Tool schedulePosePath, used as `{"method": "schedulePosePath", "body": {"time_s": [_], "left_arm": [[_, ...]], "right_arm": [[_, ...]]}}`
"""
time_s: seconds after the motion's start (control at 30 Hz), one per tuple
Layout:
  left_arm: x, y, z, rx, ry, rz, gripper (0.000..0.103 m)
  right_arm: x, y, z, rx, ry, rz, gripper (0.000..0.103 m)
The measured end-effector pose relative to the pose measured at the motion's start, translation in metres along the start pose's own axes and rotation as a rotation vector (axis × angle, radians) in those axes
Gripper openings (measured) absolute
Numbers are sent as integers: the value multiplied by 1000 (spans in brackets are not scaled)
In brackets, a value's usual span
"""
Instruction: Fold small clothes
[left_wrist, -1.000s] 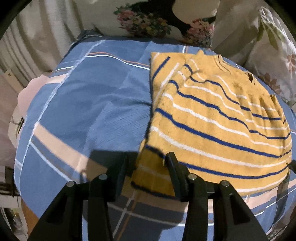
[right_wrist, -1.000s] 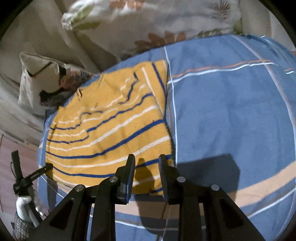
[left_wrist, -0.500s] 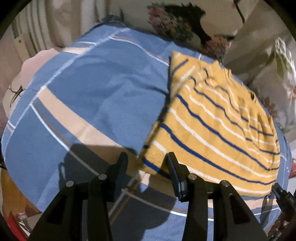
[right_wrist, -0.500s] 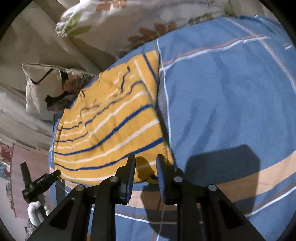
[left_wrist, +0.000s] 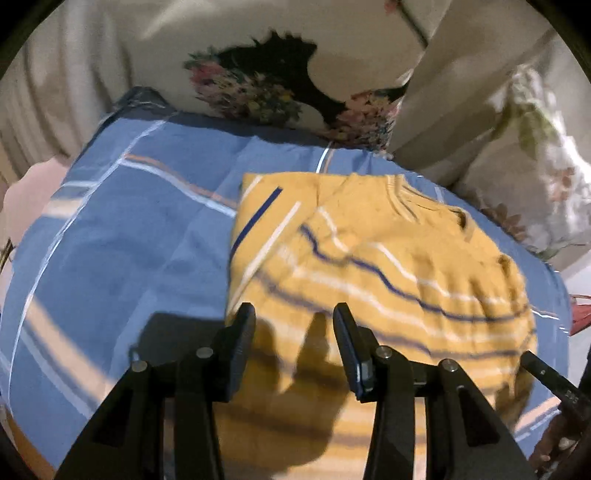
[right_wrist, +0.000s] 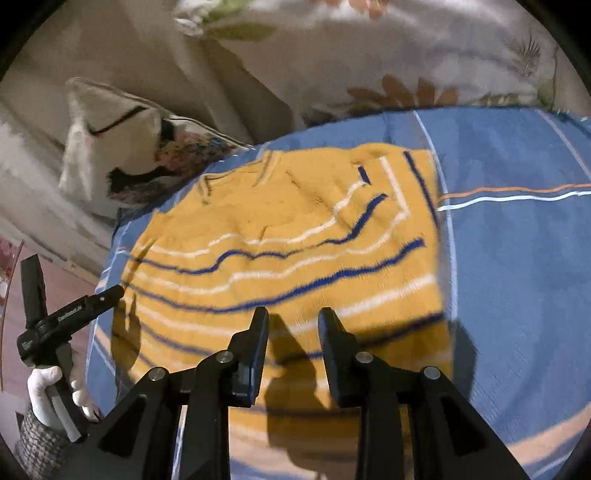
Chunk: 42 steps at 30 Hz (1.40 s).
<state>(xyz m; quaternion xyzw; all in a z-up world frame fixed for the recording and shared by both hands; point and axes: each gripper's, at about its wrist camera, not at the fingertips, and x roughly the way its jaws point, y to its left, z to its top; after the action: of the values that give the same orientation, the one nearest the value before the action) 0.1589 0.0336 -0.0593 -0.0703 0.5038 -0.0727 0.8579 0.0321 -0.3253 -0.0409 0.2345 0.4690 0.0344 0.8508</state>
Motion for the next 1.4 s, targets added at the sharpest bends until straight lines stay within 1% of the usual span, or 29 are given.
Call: {"method": "schedulePosePath", "body": {"time_s": [0.1, 0.13, 0.17, 0.23, 0.27, 0.3, 0.33, 0.43, 0.5, 0.57, 0.6, 0.67, 0.73, 0.77, 0.8, 0.87, 0.9, 0.93, 1.0, 1.07, 1.13, 1.27, 1.33, 1.37, 1.4], "left_arm": [[28, 15, 20, -36, 29, 47, 43], [32, 20, 23, -55, 34, 53, 45], [35, 28, 26, -81, 41, 47, 50], [34, 41, 28, -127, 53, 10, 51], [32, 43, 28, -132, 54, -6, 51], [27, 42, 27, -120, 51, -17, 51], [23, 37, 24, -96, 47, -21, 50], [2, 5, 11, 27, 32, -71, 50], [-15, -27, -4, 133, 10, -108, 50], [-33, -65, -24, 244, -17, -169, 50], [-40, -86, -35, 305, -28, -202, 50], [-51, -129, -62, 424, -50, -249, 50], [-56, -166, -85, 517, -57, -301, 50], [-55, -179, -92, 552, -56, -315, 50], [-54, -198, -109, 596, -50, -327, 50], [-54, -219, -132, 636, -33, -356, 50], [-52, -232, -146, 661, -26, -360, 50], [-50, -238, -155, 677, -25, -362, 50], [-44, -256, -172, 725, -31, -343, 50], [-37, -268, -181, 766, -49, -314, 50], [-33, -280, -186, 789, -57, -293, 50], [-21, -303, -192, 801, -52, -266, 52], [-16, -307, -193, 785, -57, -246, 52], [-11, -311, -191, 769, -49, -246, 52], [-8, -309, -188, 735, -24, -261, 50]], "right_arm": [[13, -13, 13, 33, -3, -20, 30], [13, -17, 15, 42, -7, -23, 29], [12, -23, 18, 66, -11, -12, 29], [-2, -36, 23, 138, -31, 20, 29], [-11, -43, 24, 162, -54, 23, 31], [-20, -49, 24, 184, -72, 29, 35], [-30, -60, 24, 216, -87, 43, 41], [-47, -89, 20, 298, -95, 58, 46], [-53, -109, 15, 332, -82, 48, 46], [-52, -120, 13, 335, -65, 32, 46], [-51, -123, 13, 334, -54, 38, 46], [-46, -129, 15, 323, -13, 79, 46], [-39, -132, 19, 305, 26, 118, 46], [-33, -131, 22, 298, 43, 139, 46], [-30, -133, 24, 298, 59, 167, 47], [-20, -137, 30, 308, 90, 211, 50], [-16, -138, 34, 307, 95, 210, 51], [-14, -137, 39, 299, 97, 211, 53], [-7, -135, 47, 280, 113, 231, 55], [0, -132, 56, 257, 126, 236, 57], [8, -127, 65, 226, 147, 241, 66], [30, -120, 78, 190, 216, 264, 70], [37, -115, 85, 169, 220, 261, 70], [40, -113, 88, 156, 226, 254, 70], [42, -111, 90, 146, 228, 248, 70]]}}
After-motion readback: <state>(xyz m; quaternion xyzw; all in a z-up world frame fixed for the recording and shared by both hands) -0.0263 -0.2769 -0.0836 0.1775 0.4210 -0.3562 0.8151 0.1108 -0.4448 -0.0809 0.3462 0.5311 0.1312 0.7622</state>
